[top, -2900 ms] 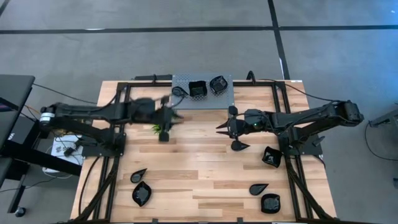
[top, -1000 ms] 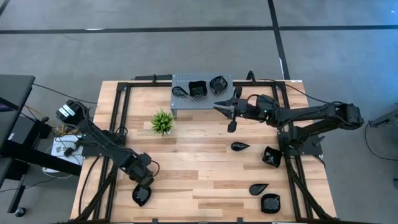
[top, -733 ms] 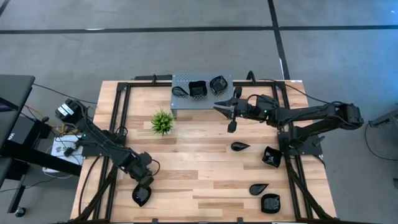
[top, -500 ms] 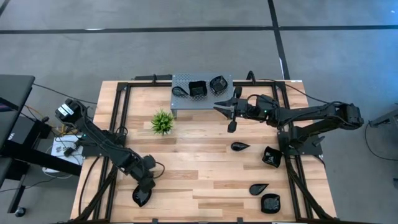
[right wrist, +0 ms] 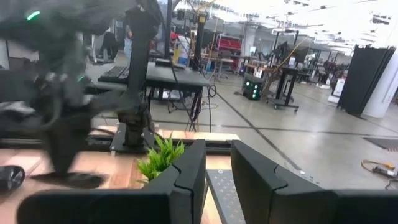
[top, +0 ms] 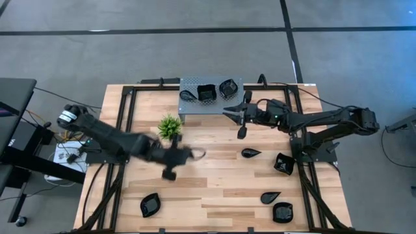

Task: Pick & Place Mini shaped plates
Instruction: Stack the black drop-shaped plate on top of the black drop-shaped plate on the shelf

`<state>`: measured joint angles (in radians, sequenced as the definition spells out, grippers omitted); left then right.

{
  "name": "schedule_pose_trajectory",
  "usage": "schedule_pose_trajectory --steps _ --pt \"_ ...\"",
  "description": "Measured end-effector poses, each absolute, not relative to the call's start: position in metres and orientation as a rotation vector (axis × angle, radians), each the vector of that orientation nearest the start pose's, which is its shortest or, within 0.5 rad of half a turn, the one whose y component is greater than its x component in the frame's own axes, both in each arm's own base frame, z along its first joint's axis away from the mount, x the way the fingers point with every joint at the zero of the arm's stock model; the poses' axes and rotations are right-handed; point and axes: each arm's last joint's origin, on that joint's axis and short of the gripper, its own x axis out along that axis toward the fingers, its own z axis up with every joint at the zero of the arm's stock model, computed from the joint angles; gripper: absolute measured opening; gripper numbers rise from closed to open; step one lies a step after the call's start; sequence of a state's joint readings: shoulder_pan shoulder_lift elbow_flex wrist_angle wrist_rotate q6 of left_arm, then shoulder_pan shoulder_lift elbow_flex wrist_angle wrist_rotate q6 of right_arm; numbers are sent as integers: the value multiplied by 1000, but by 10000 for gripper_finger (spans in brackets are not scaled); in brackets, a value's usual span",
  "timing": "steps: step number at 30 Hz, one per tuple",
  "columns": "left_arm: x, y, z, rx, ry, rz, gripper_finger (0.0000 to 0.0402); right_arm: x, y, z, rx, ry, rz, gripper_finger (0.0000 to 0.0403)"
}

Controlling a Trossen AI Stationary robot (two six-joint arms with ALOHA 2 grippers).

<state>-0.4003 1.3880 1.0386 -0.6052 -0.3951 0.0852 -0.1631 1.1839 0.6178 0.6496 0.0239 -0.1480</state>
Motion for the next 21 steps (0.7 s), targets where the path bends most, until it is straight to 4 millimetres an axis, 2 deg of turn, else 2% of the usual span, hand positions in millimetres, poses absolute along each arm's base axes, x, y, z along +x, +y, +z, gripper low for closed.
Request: schedule_pose_trajectory --steps 3,5,9,12,15,21 --pt "272 -61 271 627 889 -21 6 254 -43 272 -152 -52 -191 71" --pt "278 -29 277 673 913 36 6 255 -43 268 -149 -15 -189 71" --pt "276 40 282 587 984 251 7 255 -39 265 -147 14 -176 71" --pt "267 81 282 563 1041 356 6 256 -35 265 -147 12 -159 71" --pt "260 104 282 578 1048 296 5 256 -32 265 -147 15 -144 71" --pt "261 119 287 631 954 214 6 257 -31 264 -147 21 -141 71"
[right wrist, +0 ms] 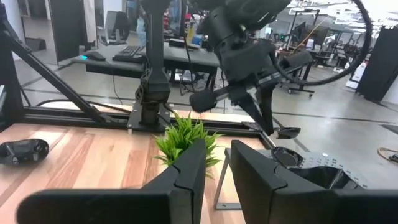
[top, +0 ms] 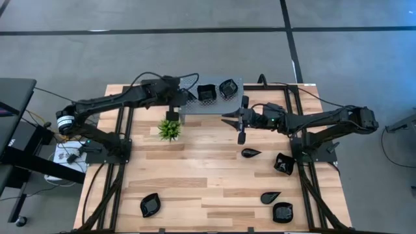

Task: Pick & Place Mini shaped plates
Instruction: Stack the black drop-shaped plate on top of the black drop-shaped plate on the shelf

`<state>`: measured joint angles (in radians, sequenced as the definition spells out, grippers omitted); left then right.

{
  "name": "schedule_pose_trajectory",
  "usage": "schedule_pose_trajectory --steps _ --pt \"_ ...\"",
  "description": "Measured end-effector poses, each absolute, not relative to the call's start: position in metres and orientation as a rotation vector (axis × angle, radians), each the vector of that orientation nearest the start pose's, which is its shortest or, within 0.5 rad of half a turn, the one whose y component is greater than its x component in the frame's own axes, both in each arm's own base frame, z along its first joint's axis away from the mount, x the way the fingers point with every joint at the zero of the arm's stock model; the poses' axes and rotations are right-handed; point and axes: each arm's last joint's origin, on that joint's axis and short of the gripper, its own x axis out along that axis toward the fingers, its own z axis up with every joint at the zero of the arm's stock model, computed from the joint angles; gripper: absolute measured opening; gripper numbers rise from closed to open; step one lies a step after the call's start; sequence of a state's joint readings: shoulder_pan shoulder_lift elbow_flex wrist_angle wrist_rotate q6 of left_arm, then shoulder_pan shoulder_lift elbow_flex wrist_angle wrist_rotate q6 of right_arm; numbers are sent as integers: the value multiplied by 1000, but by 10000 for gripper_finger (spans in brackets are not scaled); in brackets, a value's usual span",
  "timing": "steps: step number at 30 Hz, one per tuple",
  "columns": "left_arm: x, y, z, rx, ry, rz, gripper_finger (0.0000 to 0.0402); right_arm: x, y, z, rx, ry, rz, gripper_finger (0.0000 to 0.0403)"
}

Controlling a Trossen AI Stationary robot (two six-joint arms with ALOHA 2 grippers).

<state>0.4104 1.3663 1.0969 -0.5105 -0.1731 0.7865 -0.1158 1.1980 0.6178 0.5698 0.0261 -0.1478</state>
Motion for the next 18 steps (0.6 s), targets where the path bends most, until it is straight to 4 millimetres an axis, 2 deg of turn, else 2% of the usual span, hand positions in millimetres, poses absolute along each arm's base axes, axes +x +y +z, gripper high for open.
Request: schedule_pose_trajectory --steps 3,10,18 --pt "260 122 287 605 923 168 6 256 -31 263 -146 37 -139 71" --pt "255 136 271 597 906 246 8 256 -30 260 -145 69 -136 71" --pt "255 136 258 596 874 246 12 256 -30 258 -144 85 -134 71"
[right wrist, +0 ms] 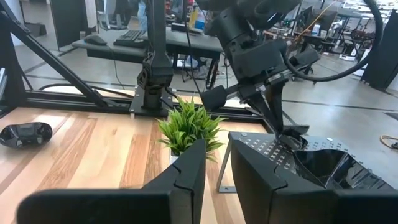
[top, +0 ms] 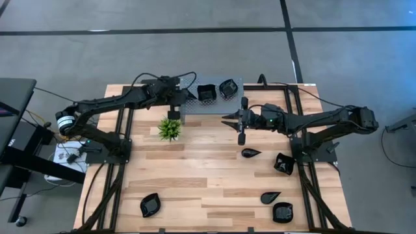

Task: Pick & Place Mini shaped plates
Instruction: Stack the black drop-shaped plate on top of the black drop-shaped plate on the shelf

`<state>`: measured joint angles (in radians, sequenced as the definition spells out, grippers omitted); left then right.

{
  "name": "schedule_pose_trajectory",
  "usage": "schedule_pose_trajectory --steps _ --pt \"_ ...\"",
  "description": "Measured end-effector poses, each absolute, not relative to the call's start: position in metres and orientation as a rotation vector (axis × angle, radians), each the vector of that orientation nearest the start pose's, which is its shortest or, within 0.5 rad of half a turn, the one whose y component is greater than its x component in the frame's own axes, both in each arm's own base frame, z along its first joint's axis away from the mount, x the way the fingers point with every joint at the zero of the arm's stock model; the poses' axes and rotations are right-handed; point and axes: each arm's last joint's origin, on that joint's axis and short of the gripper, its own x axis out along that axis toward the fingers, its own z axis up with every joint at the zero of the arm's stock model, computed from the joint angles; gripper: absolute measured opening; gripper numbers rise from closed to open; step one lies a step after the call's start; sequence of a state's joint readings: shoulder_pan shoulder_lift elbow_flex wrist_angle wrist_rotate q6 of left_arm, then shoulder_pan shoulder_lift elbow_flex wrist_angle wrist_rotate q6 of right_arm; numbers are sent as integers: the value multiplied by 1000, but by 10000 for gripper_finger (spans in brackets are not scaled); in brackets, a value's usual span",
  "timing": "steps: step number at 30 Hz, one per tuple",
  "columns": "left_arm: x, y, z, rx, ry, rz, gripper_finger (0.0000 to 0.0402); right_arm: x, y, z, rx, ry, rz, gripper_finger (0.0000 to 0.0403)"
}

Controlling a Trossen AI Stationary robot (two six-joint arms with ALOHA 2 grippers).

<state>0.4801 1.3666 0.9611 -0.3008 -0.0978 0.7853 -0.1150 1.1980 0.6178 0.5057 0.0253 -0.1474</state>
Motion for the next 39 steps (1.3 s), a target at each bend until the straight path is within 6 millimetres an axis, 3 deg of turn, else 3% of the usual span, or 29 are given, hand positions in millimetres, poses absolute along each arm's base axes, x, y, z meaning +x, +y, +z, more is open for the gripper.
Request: schedule_pose_trajectory --steps 11,15,20,25,29,32,35,39 --pt "259 137 258 613 791 296 72 256 -30 258 -144 86 -133 71" --pt "264 124 268 642 720 303 92 256 -30 258 -143 90 -133 71" --pt "268 80 287 582 581 232 98 256 -30 257 -143 94 -132 71" --pt "267 20 301 367 432 23 90 256 -30 253 -141 134 -130 71" --pt "263 -22 289 205 431 -198 83 256 -30 251 -130 154 -127 71" --pt "257 -47 275 192 464 -284 80 256 -28 250 -98 160 -122 71" --pt "250 -63 260 221 488 -308 77 256 -23 249 -104 169 -79 71" --pt "246 -70 247 256 463 -240 76 256 -5 245 -150 205 74 73"
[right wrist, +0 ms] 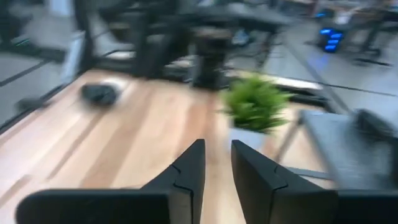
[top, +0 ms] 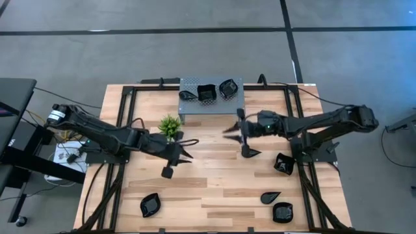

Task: Pick & Place Mini shaped plates
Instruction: Stack the black drop-shaped plate on top of the black drop-shaped plate on the shelf

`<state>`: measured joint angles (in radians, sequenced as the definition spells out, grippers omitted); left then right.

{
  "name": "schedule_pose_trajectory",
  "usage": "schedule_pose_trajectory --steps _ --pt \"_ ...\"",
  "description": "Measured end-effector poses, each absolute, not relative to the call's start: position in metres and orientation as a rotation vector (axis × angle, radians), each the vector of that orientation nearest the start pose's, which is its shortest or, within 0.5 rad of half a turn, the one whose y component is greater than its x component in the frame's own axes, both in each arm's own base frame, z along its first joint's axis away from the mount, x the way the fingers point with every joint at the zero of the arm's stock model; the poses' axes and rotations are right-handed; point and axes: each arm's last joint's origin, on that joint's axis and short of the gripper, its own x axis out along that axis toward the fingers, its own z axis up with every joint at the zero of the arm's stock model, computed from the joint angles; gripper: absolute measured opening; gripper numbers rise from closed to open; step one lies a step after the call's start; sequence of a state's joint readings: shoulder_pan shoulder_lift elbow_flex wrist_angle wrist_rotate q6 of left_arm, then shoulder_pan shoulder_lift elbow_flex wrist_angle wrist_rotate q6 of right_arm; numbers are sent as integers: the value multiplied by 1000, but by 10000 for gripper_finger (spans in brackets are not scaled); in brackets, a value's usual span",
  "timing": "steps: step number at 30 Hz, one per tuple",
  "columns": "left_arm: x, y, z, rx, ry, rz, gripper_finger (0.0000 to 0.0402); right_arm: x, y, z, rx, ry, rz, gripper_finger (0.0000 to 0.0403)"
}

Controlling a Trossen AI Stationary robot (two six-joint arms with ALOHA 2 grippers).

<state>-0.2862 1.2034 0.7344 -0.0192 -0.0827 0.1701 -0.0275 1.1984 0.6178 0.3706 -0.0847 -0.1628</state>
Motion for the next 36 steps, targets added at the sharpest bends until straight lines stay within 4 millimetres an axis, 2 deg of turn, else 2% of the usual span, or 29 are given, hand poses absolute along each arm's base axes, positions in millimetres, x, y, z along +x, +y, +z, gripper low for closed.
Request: schedule_pose_trajectory --steps 3,6,10,20,31,36 --pt "245 -68 242 274 468 -175 76 256 12 242 -174 268 128 79" --pt "245 -64 238 283 481 -126 76 255 26 242 -186 352 113 93" --pt "246 -58 238 278 483 -101 76 247 39 230 -135 510 83 117" --pt "249 -46 238 266 489 -52 76 209 45 194 -2 1038 8 177" --pt "249 -45 239 264 484 -47 76 193 43 162 7 1164 -27 172" --pt "249 -45 239 264 483 -48 76 199 44 142 -30 1196 -29 173"
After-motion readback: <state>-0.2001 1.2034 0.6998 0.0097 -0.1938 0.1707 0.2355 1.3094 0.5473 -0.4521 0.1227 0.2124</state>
